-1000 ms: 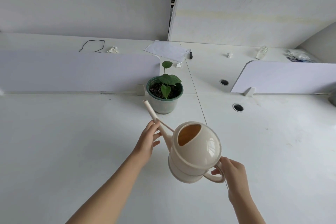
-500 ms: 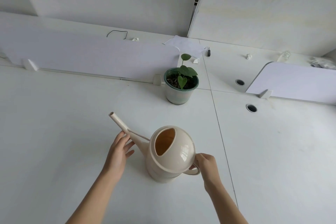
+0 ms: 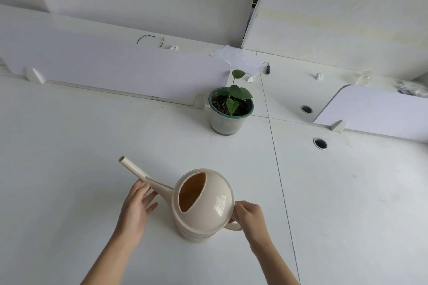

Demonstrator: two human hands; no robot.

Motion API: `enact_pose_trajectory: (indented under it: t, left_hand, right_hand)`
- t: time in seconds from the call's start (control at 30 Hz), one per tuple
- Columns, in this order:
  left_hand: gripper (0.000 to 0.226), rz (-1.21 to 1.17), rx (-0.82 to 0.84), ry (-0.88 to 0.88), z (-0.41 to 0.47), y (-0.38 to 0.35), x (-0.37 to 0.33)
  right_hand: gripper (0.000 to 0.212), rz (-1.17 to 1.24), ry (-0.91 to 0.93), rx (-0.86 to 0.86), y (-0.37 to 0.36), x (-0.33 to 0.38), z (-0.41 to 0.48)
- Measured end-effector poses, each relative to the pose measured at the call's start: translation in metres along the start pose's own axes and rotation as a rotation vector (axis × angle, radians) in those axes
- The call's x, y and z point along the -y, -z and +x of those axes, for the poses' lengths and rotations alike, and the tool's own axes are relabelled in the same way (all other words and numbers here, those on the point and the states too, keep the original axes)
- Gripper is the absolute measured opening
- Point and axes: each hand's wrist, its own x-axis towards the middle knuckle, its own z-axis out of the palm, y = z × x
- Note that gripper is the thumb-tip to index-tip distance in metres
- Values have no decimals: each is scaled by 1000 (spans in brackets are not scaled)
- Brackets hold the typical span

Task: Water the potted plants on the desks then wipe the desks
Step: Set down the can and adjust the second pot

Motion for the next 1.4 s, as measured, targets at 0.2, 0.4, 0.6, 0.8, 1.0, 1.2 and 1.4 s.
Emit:
enact_pose_trajectory:
  t: [0.2,0.4,0.6,0.8,1.0,1.2,1.4]
  left_hand:
    - [33,296,-70,-57,-5,8,-3]
    - [13,436,-188,-281,-11,-5,-39]
    - [12,556,-2,-321,44,-73,-66]
    - [41,630,187,-229,123,-150,-81]
    - [51,367,99,2,192,-194,-73]
    - [47,400,189,-115,214,-216,-58]
    - [82,309,165,-118,208,-221,-35]
  right_hand:
    - [32,-27,-46,1,12,0,8]
    - [25,7,-38,-133,44,10,33]
    - [22,23,-7,-172,58,42,81]
    - [24,145,22,-239,69,79,135]
    - [41,230,15,-213,66,98,193]
    - [42,352,55,-140,47,104,228]
    - [57,406,47,-176,49,98,247]
